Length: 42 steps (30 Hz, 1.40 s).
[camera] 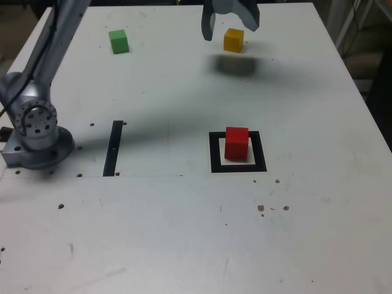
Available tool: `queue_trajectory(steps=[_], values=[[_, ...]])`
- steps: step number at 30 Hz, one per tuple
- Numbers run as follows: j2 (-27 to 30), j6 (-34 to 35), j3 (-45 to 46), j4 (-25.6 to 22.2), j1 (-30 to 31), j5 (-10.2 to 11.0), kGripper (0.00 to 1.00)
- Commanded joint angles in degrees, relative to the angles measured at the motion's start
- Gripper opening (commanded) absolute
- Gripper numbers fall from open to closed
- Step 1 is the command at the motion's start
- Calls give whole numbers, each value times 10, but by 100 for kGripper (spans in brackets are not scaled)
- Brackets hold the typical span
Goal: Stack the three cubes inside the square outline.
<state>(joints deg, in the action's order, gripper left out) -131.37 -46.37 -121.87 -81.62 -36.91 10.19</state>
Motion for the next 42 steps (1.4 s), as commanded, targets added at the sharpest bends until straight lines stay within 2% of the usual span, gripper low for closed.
queue_trajectory(steps=[1, 11, 26, 30, 34, 37, 42], values=[[-14, -26, -18, -7, -10, 4, 99], [-61, -107, -82, -27, -23, 32, 97], [-133, -129, -166, -44, -22, 28, 85], [-141, -121, -178, -44, -21, 29, 75], [-146, -112, -181, -36, -17, 26, 52], [-147, -113, -181, -28, -15, 21, 39], [-150, -113, -180, -25, -13, 18, 35]])
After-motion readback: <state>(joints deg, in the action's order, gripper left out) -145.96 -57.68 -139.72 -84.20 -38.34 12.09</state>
